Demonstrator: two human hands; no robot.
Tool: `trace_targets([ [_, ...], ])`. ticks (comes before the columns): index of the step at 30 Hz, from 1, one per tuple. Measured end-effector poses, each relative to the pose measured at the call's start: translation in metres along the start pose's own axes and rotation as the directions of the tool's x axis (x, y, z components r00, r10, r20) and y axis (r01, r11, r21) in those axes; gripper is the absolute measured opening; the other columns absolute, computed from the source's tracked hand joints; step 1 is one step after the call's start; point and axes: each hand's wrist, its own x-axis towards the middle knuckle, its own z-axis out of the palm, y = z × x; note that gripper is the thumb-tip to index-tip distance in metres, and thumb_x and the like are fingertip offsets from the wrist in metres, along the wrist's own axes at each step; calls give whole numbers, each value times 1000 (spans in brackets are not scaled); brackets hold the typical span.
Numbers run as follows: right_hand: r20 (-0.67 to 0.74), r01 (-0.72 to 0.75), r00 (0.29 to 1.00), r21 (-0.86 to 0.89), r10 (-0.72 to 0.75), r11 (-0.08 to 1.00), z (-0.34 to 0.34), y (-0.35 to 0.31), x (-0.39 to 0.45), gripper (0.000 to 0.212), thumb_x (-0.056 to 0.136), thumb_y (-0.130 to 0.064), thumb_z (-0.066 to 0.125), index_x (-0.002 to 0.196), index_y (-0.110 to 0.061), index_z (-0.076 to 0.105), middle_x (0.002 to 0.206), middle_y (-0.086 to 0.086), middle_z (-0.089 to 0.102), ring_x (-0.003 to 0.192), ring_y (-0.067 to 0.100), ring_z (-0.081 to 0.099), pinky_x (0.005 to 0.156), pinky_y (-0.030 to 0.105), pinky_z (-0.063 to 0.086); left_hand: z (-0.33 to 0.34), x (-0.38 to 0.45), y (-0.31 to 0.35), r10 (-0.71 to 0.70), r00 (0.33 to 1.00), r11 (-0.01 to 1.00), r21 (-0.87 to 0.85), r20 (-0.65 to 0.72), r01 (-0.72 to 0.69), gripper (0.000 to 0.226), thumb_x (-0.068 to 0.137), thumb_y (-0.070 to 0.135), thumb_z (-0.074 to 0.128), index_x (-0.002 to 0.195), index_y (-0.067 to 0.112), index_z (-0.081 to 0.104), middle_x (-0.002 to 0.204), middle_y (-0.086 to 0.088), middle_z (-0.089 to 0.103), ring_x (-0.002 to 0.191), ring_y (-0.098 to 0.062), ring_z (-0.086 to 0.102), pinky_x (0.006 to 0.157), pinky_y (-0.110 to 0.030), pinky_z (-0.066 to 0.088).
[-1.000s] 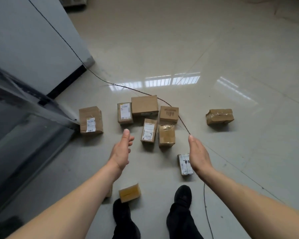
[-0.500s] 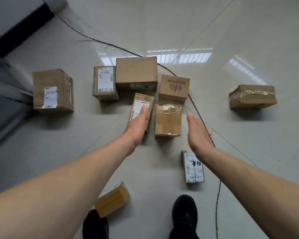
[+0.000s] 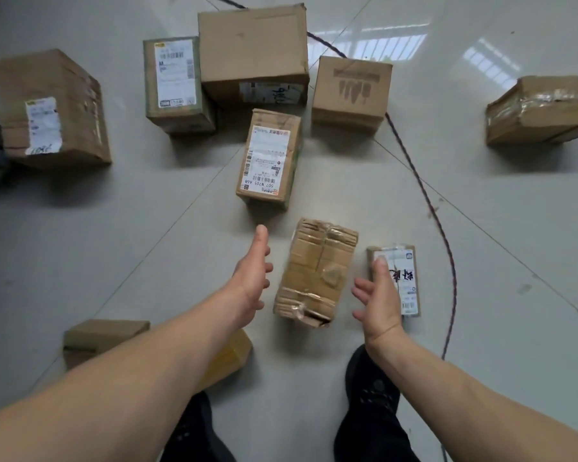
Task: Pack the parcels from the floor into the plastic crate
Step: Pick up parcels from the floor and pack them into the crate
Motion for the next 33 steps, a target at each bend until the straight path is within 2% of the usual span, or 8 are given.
trace_targets([
  [7, 83, -47, 995, 6, 47, 999, 14, 13, 14, 45, 95, -67, 36, 101, -34, 64, 117, 0, 66, 105, 18, 62, 103, 48, 46, 13, 2, -20, -81, 988, 996, -20, 133, 84, 75, 90, 76, 17, 145, 31, 42, 145, 6, 46, 136, -28, 39, 106, -55, 32],
  [9, 41, -22, 999, 67, 19, 998, 20, 8, 14, 53, 92, -68, 39, 82, -28, 71, 96, 1, 74, 87, 18, 67, 94, 47, 51, 19, 1, -14, -27, 986, 992, -120, 162, 46, 71, 91, 74, 19, 121, 25, 61, 116, 2, 62, 112, -24, 55, 85, -43, 44],
  [12, -97, -30, 994, 182, 48, 983, 21, 4, 21, 62, 88, -71, 42, 60, -20, 64, 80, 0, 69, 91, 20, 66, 92, 53, 47, 13, 8, -9, 35, 999, 956, -292, 12, -30, 71, 90, 75, 23, 80, 16, 61, 101, -10, 67, 108, -24, 58, 87, -47, 39],
  [14, -125, -61, 989, 188, 85, 980, 17, 5, 20, 63, 91, -70, 37, 66, -17, 58, 80, 3, 67, 90, 17, 67, 89, 51, 41, 3, 14, -9, 39, 997, 963, -265, -70, -57, 67, 90, 75, 25, 74, 18, 56, 98, -7, 66, 110, -24, 57, 91, -50, 34],
  [20, -25, -166, 985, 68, 168, 984, 14, 21, 19, 61, 94, -70, 32, 107, -18, 62, 102, 10, 72, 101, 21, 65, 99, 55, 42, -12, 12, -15, -41, 999, 990, -138, -25, 37, 77, 88, 78, 23, 135, 26, 54, 143, -2, 48, 136, -30, 38, 108, -61, 23],
  [24, 89, -39, 995, 25, 36, 999, 30, 21, 11, 48, 102, -54, 35, 99, -21, 69, 99, 6, 75, 95, 21, 69, 80, 40, 56, -8, 7, -22, -5, 999, 991, -133, 54, 12, 72, 90, 76, 23, 124, 27, 63, 125, 0, 63, 118, -26, 55, 106, -58, 33],
  [28, 112, -43, 993, 106, 31, 993, 36, 25, 7, 40, 101, -53, 40, 100, -25, 69, 101, -2, 75, 93, 16, 71, 81, 38, 57, -21, -1, -20, 166, 964, 970, -139, -207, -197, 59, 101, 51, 35, 84, 5, 68, 79, -9, 67, 64, -19, 56, 62, -24, 49],
  [33, -291, -45, 956, -277, -39, 960, 20, 38, 26, 53, 100, -52, 33, 122, -15, 63, 124, 5, 62, 112, 29, 54, 94, 38, 37, -51, 5, -38, 297, 872, 954, 147, -390, -260, 40, 102, 44, 38, 87, 17, 64, 93, 2, 65, 93, -19, 59, 79, -28, 43],
])
